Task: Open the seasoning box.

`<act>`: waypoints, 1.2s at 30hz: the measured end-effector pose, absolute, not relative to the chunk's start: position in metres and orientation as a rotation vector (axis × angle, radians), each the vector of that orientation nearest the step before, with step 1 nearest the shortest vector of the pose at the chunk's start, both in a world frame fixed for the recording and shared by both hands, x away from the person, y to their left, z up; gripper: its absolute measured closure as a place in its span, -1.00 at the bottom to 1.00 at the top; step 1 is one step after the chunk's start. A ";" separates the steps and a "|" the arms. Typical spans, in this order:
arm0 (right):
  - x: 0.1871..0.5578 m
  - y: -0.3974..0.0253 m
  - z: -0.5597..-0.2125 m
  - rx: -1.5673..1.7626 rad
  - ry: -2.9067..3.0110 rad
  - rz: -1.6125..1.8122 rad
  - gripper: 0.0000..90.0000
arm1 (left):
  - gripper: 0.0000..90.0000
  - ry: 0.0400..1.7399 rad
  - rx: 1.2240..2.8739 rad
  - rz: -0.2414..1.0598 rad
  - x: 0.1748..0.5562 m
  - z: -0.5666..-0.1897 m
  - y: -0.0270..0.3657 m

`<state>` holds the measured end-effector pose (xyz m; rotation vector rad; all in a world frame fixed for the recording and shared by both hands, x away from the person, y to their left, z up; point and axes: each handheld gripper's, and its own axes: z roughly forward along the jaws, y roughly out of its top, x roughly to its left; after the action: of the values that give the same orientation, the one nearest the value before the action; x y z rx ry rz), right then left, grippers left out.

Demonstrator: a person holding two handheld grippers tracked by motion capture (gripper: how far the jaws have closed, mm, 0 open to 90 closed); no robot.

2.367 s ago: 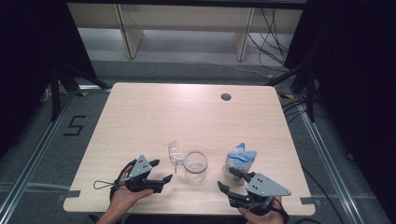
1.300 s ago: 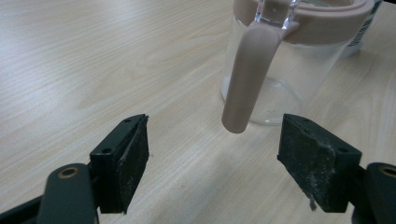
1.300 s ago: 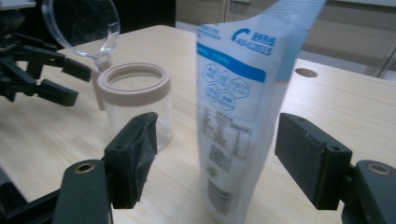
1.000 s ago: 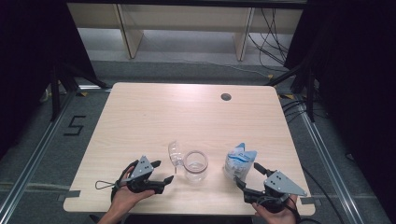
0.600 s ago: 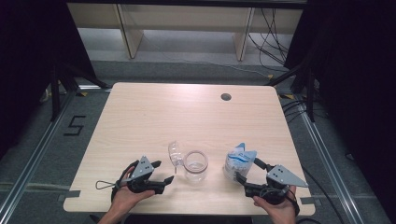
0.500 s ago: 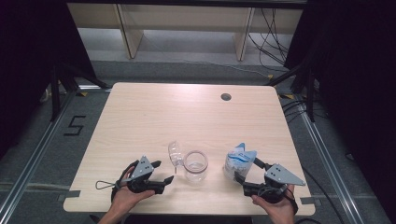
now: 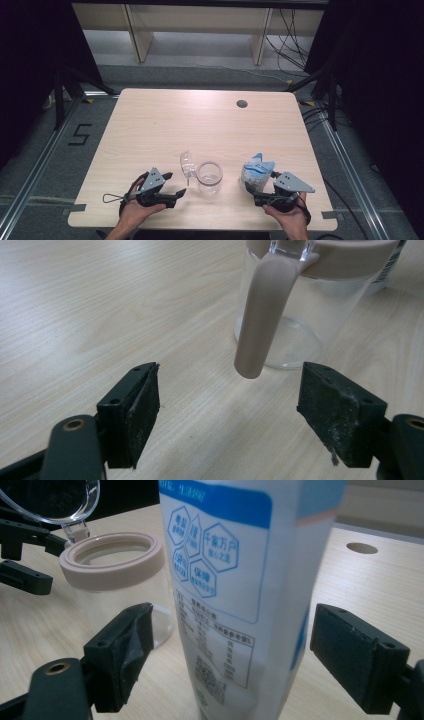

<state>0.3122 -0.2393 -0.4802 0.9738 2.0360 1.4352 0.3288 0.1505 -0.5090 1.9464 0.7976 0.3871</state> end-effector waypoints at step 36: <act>0.330 -0.235 -0.500 0.962 2.073 1.368 -0.57 | -0.46 0.781 1.956 0.387 0.330 -0.508 0.150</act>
<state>0.3298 -0.2350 -0.4996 0.9619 2.0725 1.3676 0.3300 0.1502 -0.5082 1.9560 0.7812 0.3867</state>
